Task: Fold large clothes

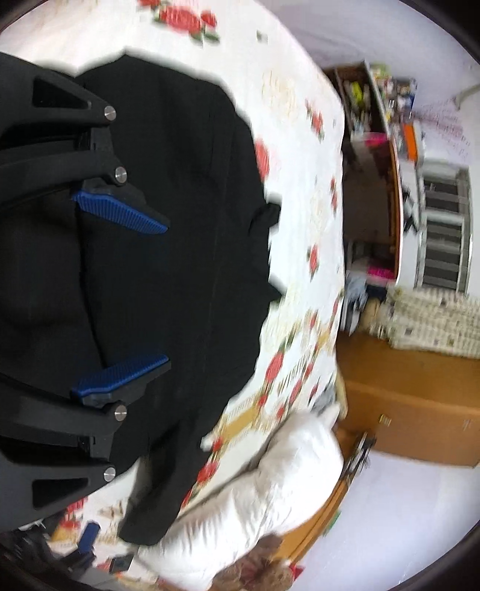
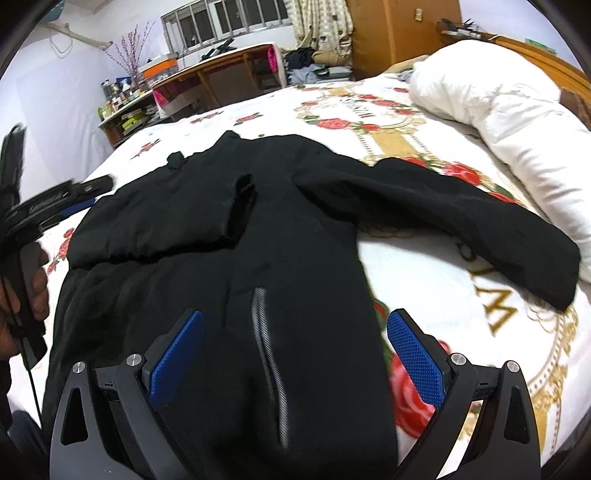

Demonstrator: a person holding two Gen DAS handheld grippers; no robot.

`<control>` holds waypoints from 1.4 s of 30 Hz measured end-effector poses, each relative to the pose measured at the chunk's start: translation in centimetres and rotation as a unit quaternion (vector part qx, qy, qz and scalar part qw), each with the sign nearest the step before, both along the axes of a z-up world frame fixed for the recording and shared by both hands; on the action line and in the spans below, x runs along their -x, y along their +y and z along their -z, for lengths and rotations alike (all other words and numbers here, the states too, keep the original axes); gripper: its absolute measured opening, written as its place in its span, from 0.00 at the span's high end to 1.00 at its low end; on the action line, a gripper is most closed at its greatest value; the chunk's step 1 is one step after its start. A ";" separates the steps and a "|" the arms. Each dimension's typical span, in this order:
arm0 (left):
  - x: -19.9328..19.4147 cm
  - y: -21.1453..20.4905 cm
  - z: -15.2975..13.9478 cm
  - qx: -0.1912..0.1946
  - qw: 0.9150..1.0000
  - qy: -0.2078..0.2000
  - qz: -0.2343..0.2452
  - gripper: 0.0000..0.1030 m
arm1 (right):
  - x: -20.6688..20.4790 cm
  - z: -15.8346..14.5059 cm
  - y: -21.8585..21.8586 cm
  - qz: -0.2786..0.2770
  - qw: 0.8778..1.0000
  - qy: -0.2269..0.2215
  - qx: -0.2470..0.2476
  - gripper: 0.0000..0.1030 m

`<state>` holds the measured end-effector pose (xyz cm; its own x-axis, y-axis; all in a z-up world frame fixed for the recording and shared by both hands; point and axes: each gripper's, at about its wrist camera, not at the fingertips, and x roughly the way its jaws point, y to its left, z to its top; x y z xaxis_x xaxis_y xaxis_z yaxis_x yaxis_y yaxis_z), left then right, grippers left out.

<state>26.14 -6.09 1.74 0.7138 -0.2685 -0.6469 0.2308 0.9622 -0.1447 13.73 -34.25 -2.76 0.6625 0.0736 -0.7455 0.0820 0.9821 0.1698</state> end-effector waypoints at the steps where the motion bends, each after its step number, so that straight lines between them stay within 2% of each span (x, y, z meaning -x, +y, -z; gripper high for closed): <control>1: -0.3 1.5 0.0 -0.005 1.000 -0.002 -0.014 0.33 | -1.0 0.1 0.3 -0.005 1.000 0.007 -0.009 0.03; 3: -1.1 5.2 0.3 -0.014 0.999 0.001 -0.052 0.33 | -2.6 0.4 0.6 -0.009 1.000 0.014 -0.024 0.04; 8: -2.8 12.7 1.6 -0.007 0.992 0.020 -0.128 0.33 | -8.3 1.5 2.1 -0.029 0.998 0.031 -0.056 0.04; 11: -3.6 15.5 2.9 0.002 0.988 0.031 -0.152 0.33 | -12.2 2.6 2.8 -0.037 0.995 0.048 -0.078 0.12; 14: -4.2 16.6 4.1 0.011 0.987 0.041 -0.156 0.34 | -15.6 4.1 3.5 -0.041 0.991 0.074 -0.106 0.34; 15: -4.5 16.8 4.6 0.014 0.987 0.045 -0.155 0.34 | -16.5 4.5 3.7 -0.044 0.989 0.082 -0.115 0.49; 16: -4.7 16.8 5.2 0.019 0.987 0.051 -0.152 0.36 | -17.2 5.0 4.1 -0.051 0.987 0.089 -0.125 0.70; 17: -5.0 16.6 5.7 0.026 0.987 0.059 -0.148 0.39 | -17.8 5.2 4.5 -0.058 0.985 0.092 -0.131 0.77; 19: -5.4 16.2 6.8 0.041 0.987 0.074 -0.134 0.40 | -18.3 4.5 4.7 -0.061 0.989 0.080 -0.111 0.90; 21: -5.4 14.8 7.2 0.039 0.990 0.068 -0.116 0.40 | -18.7 3.8 3.4 -0.048 0.990 0.070 -0.115 0.90; 24: -5.4 12.8 7.8 0.058 0.993 0.072 -0.075 0.40 | -19.5 4.1 0.8 -0.015 0.992 0.073 -0.104 0.90; 26: -5.5 11.4 8.2 0.042 0.995 0.074 -0.053 0.40 | -19.7 5.1 0.0 -0.011 0.991 0.088 -0.100 0.90; 28: -5.6 10.8 8.4 0.038 0.995 0.078 -0.042 0.40 | -19.6 5.3 0.7 -0.022 0.993 0.090 -0.077 0.89; 32: -5.6 12.3 6.6 0.050 0.995 0.058 -0.067 0.40 | -19.1 4.1 0.5 -0.017 0.994 0.084 -0.061 0.88; 35: -6.8 14.6 5.6 0.053 0.993 0.038 -0.101 0.40 | -18.2 1.8 0.0 -0.005 0.998 0.047 -0.036 0.85; 37: -8.3 15.7 6.1 0.054 0.990 0.048 -0.122 0.40 | -18.3 0.5 -0.1 -0.005 0.999 0.023 -0.039 0.85; 39: -9.8 15.6 7.3 0.057 0.989 0.067 -0.121 0.40 | -19.3 -0.1 0.7 -0.017 0.999 0.015 -0.039 0.85; 42: -10.7 13.8 9.5 0.013 0.991 0.083 -0.105 0.40 | -20.9 1.4 2.0 -0.034 0.998 0.036 -0.034 0.85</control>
<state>36.88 7.68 -7.78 0.6398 -0.1437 -0.7550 -0.0036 0.9818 -0.1899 34.63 -32.24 -4.20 0.5984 0.1688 -0.7832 0.0292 0.9723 0.2319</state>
